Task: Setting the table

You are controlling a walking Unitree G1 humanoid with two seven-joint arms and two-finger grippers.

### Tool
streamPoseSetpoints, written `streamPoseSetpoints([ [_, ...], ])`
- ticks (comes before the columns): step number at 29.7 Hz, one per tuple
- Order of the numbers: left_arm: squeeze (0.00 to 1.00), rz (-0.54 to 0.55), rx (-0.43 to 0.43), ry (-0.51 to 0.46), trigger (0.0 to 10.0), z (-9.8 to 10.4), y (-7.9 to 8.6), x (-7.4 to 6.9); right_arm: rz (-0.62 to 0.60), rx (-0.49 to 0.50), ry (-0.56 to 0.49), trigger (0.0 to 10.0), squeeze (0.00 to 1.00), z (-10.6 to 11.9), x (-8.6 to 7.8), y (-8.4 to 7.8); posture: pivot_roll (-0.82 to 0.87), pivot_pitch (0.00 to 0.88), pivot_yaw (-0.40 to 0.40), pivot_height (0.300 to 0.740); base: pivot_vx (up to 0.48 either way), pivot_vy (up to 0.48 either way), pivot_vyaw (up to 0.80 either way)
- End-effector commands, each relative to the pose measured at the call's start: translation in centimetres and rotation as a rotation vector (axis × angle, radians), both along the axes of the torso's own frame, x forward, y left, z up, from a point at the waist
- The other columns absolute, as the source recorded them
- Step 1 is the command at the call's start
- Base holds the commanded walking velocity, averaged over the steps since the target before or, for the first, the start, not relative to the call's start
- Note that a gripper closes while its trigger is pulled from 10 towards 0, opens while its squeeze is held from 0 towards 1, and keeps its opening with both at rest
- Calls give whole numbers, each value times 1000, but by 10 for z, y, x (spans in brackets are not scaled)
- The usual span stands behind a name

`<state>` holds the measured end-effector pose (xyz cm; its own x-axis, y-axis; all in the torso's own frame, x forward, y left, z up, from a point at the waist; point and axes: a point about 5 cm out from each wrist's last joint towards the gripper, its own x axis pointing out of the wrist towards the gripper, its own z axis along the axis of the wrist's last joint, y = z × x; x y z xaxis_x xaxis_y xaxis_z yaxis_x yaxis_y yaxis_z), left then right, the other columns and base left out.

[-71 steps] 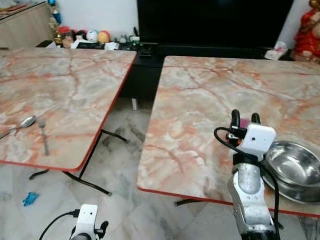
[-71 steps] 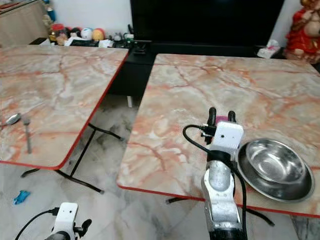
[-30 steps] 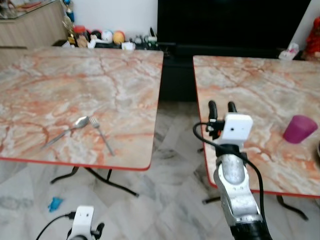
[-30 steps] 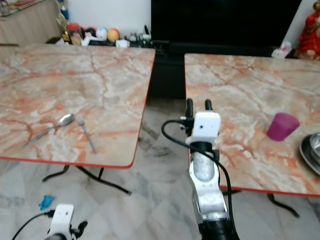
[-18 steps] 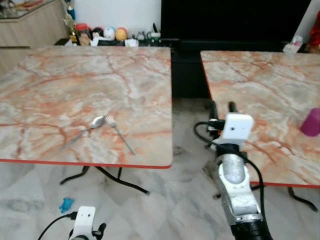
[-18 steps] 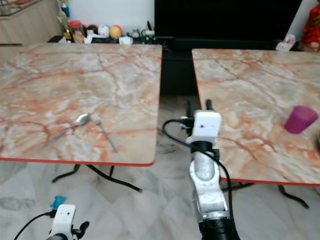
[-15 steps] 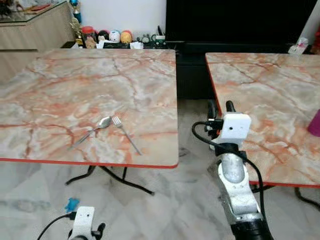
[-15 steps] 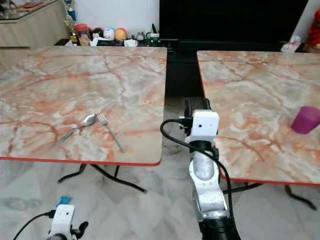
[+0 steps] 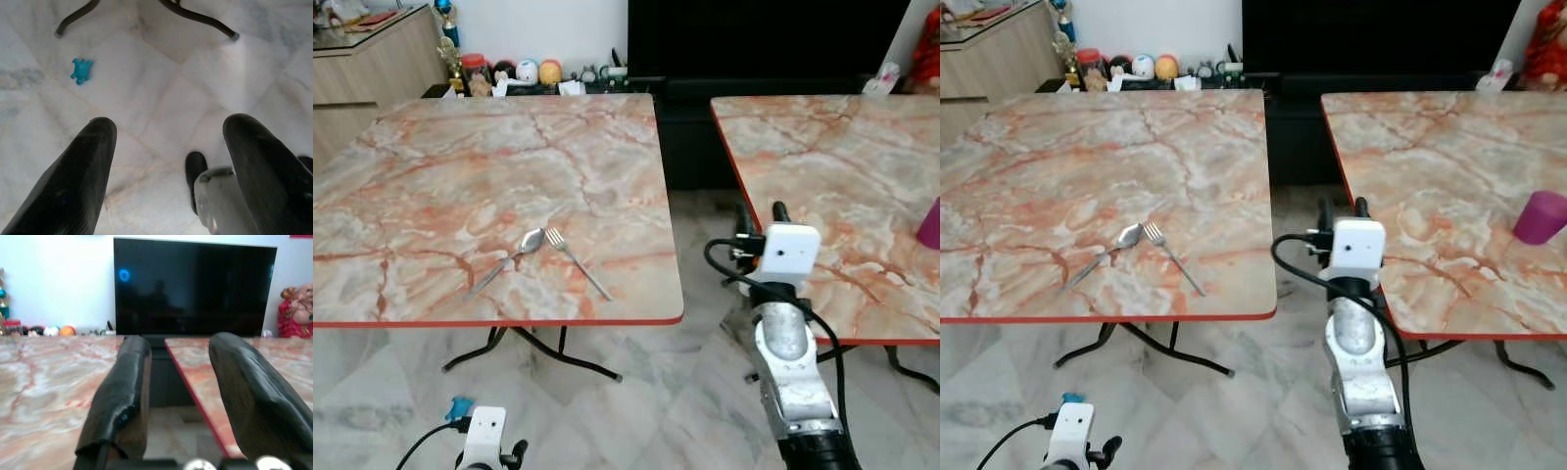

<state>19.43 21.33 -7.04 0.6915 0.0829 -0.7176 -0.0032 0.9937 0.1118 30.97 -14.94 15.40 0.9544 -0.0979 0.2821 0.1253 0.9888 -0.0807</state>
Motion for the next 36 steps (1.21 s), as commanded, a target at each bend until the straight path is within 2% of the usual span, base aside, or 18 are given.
streamPoseSetpoints([
  [1, 0, 18, 14, 29, 10000, -3, 7, -7, 37, 9, -8, 10000, 0, 4, 2, 10, 65, 0, 18, 740, 0, 296, 0],
  [19, 0, 16, 16, 26, 10000, -2, 7, -6, 46, 6, -5, 10000, 0, 3, 3, 12, 66, 0, 20, 740, 0, 300, 0],
  [29, 0, 12, 16, 13, 10000, -1, 5, -4, 49, 4, -3, 10000, 0, 3, 4, 11, 68, 0, 18, 740, 0, 0, 0],
  [36, 0, 10, 17, 15, 10000, -1, 4, -3, 84, -32, -22, 10000, 0, 6, 3, 17, 68, 0, 17, 740, 0, 0, 0],
])
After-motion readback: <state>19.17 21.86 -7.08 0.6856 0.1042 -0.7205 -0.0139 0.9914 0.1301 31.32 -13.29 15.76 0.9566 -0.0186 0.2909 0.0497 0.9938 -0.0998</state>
